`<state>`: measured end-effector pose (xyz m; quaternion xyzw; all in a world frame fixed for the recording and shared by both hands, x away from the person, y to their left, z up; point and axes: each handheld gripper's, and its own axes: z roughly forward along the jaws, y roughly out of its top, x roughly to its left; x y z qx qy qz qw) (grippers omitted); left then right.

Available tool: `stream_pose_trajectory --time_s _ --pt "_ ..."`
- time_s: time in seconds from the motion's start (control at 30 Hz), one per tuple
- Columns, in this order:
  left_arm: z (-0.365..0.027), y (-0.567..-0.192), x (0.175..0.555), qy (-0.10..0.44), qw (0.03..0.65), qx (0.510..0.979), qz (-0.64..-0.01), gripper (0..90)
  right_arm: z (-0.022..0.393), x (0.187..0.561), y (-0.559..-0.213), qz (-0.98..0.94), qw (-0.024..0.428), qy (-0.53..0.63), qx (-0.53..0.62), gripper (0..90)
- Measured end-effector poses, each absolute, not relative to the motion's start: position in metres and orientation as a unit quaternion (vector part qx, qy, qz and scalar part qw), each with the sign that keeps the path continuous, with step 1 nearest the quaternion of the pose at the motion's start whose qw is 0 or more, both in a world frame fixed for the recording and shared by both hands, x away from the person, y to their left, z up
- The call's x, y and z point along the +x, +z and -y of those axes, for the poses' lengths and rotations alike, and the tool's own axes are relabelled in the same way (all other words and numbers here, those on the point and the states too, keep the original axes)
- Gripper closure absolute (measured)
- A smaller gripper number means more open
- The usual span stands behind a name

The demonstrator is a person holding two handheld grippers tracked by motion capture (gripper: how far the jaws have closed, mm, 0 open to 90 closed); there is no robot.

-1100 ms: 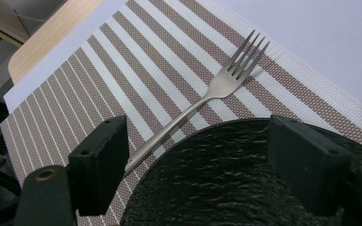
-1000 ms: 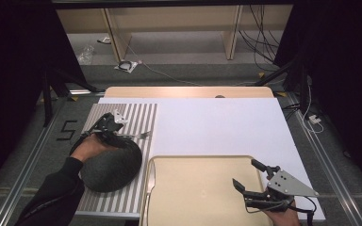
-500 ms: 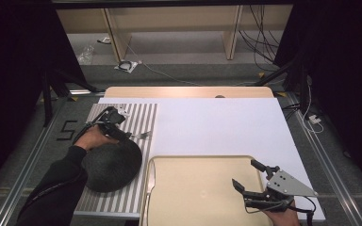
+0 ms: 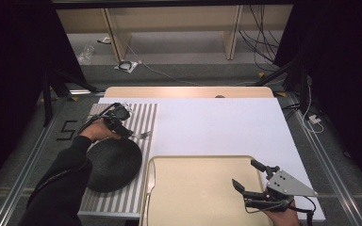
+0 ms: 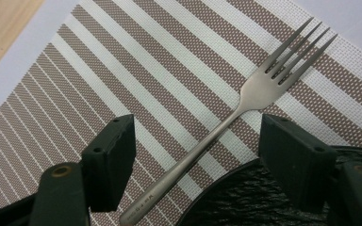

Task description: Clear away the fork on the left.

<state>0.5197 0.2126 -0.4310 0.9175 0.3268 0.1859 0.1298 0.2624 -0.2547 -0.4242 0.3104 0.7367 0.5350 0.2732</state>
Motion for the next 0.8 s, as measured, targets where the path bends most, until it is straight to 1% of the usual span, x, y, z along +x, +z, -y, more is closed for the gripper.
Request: stream_pose_trajectory --time_s 0.4,0.63,0.8 --pt "-0.213 -0.441 0.532 0.154 0.114 0.927 -0.323 34.6 0.255 0.262 -0.424 -0.739 0.273 0.532 0.310 16.8" --pt "-0.209 -0.445 0.537 0.138 0.098 0.936 -0.309 40.2 0.255 0.263 -0.425 -0.739 0.271 0.532 0.312 16.7" --pt "-0.207 -0.445 0.539 0.132 0.087 0.942 -0.297 45.8 0.255 0.263 -0.425 -0.739 0.271 0.531 0.312 16.7"
